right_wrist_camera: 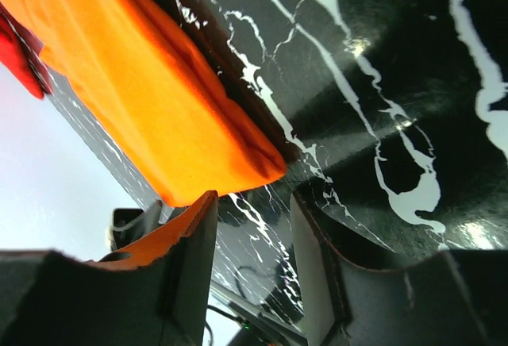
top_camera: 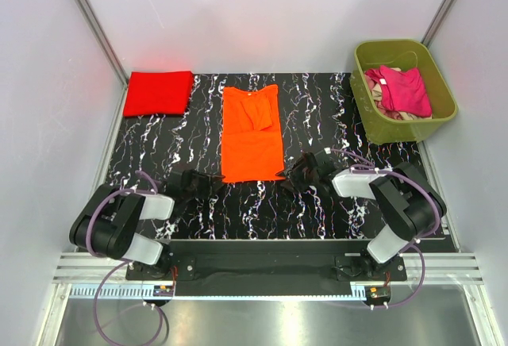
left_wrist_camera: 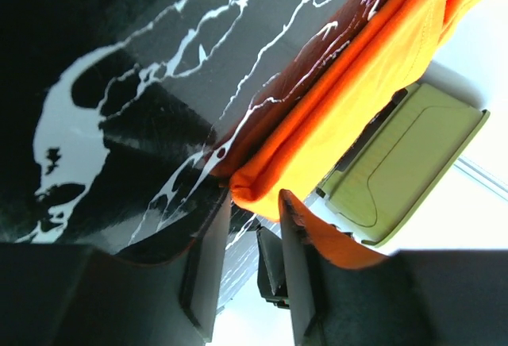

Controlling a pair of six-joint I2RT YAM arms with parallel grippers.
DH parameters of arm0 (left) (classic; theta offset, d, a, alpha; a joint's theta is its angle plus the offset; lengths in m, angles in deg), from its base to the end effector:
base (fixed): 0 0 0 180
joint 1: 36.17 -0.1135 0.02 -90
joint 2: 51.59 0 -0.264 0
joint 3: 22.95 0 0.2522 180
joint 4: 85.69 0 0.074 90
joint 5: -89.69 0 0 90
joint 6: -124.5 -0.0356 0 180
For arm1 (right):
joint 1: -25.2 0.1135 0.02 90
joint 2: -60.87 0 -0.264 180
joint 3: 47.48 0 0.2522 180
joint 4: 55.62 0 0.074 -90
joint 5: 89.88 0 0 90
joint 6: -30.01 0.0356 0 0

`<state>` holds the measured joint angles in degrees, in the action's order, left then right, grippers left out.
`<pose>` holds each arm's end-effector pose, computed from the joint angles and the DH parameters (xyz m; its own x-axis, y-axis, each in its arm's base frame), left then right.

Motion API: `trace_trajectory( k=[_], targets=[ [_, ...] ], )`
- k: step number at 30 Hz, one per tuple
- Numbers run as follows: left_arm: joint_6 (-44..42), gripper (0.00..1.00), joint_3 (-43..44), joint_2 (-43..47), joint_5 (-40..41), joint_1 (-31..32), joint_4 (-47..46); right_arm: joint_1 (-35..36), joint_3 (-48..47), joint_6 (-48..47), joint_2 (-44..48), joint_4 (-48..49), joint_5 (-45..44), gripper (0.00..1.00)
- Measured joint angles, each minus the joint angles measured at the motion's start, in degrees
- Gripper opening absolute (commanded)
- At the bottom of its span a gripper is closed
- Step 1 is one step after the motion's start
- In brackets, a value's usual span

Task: Fold and stack the t-shirts
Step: Fold the tshirt

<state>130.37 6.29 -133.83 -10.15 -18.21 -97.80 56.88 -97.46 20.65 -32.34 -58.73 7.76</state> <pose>0.2061 -0.0732 0.1023 -0.3608 -0.9134 0.1886 -0.6631 0.1090 -0.7406 0.2477 0.1584 0.1253 -0.6908 0.7229 -0.0174 0.5101 0.5042 0.6968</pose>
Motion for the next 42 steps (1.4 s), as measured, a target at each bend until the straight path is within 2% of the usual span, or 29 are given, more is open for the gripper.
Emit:
trace_trajectory(
  k=[6, 10, 12, 16, 18, 20, 22, 30, 35, 42],
  targets=[
    [-0.28, 0.24, 0.28, -1.16, -0.31, -0.15, 0.00, 0.00, -0.33, 2.38, -0.48, -0.48, -1.09, 0.45],
    [-0.96, 0.12, 0.28, -1.99, -1.11, -0.83, -0.66, 0.00, -1.40, 3.21, -1.77, -0.44, -1.16, 0.40],
    [-1.40, 0.11, 0.28, -2.29, -1.77, -1.31, -1.01, 0.00, -1.64, 3.54, -2.14, -0.46, -1.25, 0.33],
    [-2.12, 0.10, 0.28, -2.51, -3.02, -2.38, -1.31, 0.00, -1.70, 4.70, -2.64, -0.48, -1.81, 0.30],
    [-2.54, 0.06, 0.28, -2.71, -3.82, -3.06, -1.53, 0.00, -2.05, 4.85, -3.13, -0.44, -2.01, 0.27],
    [-3.02, 0.00, 0.28, -2.93, -4.37, -3.48, -1.77, 0.00, -2.54, 4.85, -3.61, -0.44, -2.10, 0.12],
    [-3.43, 0.00, 0.28, -3.43, -5.14, -3.87, -2.47, 0.00, -2.73, 5.05, -4.20, -0.57, -2.19, 0.01],
    [-4.81, 0.00, 1.33, -4.57, -8.35, -4.44, -1.90, 0.00, -3.04, 4.46, -3.43, -3.02, -1.64, 0.00],
    [-6.25, 0.00, -0.37, 2.89, -8.70, -3.19, 6.49, 0.98, 0.22, 4.07, 2.23, -8.00, -0.50, 0.00],
    [-4.37, 0.00, -7.54, 22.58, -8.59, 1.57, 18.93, 7.17, 6.03, 5.64, 12.94, -13.88, 0.52, 0.00]
  ],
)
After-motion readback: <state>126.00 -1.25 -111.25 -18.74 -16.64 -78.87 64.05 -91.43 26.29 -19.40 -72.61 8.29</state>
